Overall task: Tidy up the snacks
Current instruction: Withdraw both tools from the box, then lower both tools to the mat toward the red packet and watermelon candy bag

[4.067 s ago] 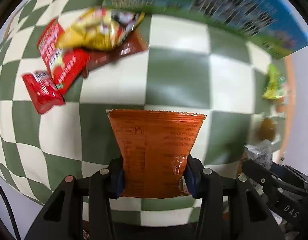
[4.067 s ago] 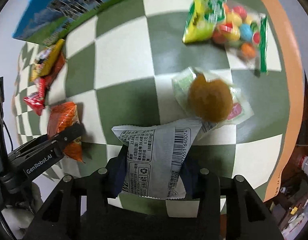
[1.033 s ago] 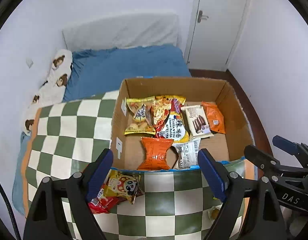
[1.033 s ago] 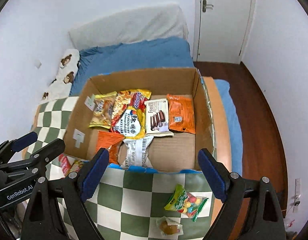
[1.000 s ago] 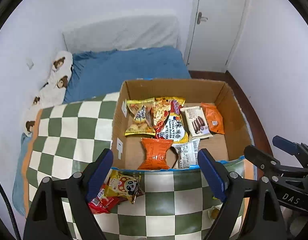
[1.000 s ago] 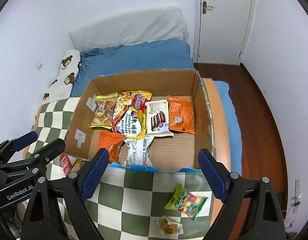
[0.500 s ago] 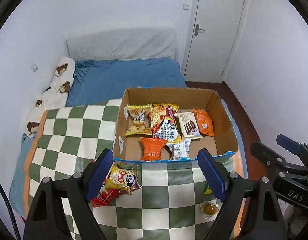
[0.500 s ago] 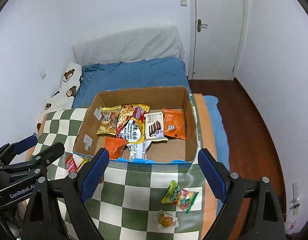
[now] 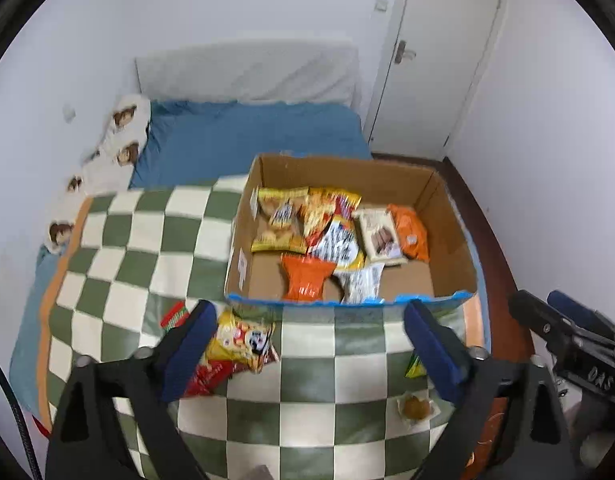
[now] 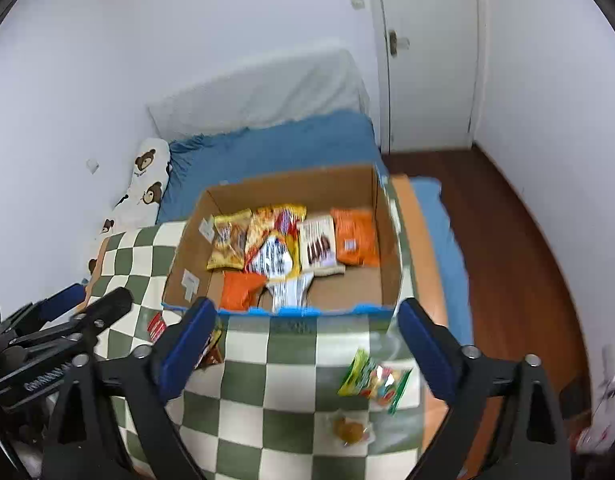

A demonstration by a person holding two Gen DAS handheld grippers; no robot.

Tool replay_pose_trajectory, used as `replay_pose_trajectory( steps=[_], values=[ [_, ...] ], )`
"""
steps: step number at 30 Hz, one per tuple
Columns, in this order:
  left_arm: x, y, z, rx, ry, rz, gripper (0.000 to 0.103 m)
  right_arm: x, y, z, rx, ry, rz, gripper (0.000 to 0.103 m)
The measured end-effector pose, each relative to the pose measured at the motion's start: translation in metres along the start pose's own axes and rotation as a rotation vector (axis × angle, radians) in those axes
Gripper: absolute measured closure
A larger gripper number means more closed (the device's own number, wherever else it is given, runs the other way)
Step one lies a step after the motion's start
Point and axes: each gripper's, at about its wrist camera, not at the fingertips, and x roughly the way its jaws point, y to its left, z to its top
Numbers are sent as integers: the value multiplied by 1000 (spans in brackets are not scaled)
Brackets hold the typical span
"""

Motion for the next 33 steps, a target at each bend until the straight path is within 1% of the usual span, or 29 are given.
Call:
replay_pose_trajectory(
  steps=[3, 5, 6, 7, 9, 13, 15, 18, 19, 21, 22, 24, 27, 29, 31, 32, 33],
  values=[
    [23, 24, -12, -58, 60, 27, 4, 27, -23, -12, 89, 71, 4, 6],
    [41, 47, -22, -119, 111, 49, 4, 50, -39, -23, 139, 118, -11, 6],
    [53, 63, -28, -163, 146, 48, 4, 66, -49, -29, 160, 154, -26, 6],
    [61, 75, -33, -195, 172, 56, 4, 76, -54, -34, 170, 174, -34, 6],
    [82, 104, -44, -275, 227, 78, 4, 106, -69, -48, 192, 250, -66, 6],
    [116, 144, -60, -397, 320, 109, 4, 155, -96, -72, 277, 364, -86, 6],
    [132, 158, -67, -471, 362, 78, 4, 178, -107, -86, 333, 414, -85, 6],
    [151, 166, -72, -504, 393, 78, 4, 206, -120, -102, 420, 463, -76, 7],
    [156, 168, -74, -507, 399, 92, 4, 214, -122, -107, 438, 479, -69, 8],
    [168, 173, -77, -517, 415, 110, 4, 223, -121, -114, 446, 496, -81, 12],
    [174, 177, -79, -538, 427, 107, 4, 225, -118, -116, 436, 497, -87, 16],
    [184, 186, -82, -583, 440, 105, 4, 226, -105, -118, 382, 509, -77, 20],
    [204, 199, -84, -645, 468, 88, 4, 226, -85, -126, 330, 555, -17, 20],
    [219, 206, -85, -677, 483, 81, 4, 223, -78, -131, 344, 567, 26, 20],
    [230, 212, -86, -698, 487, 68, 4, 220, -78, -133, 369, 569, 46, 20],
    [233, 214, -87, -706, 480, 63, 5, 218, -79, -134, 388, 567, 54, 20],
    [235, 216, -87, -710, 468, 55, 11, 216, -80, -135, 409, 563, 60, 20]
  ],
)
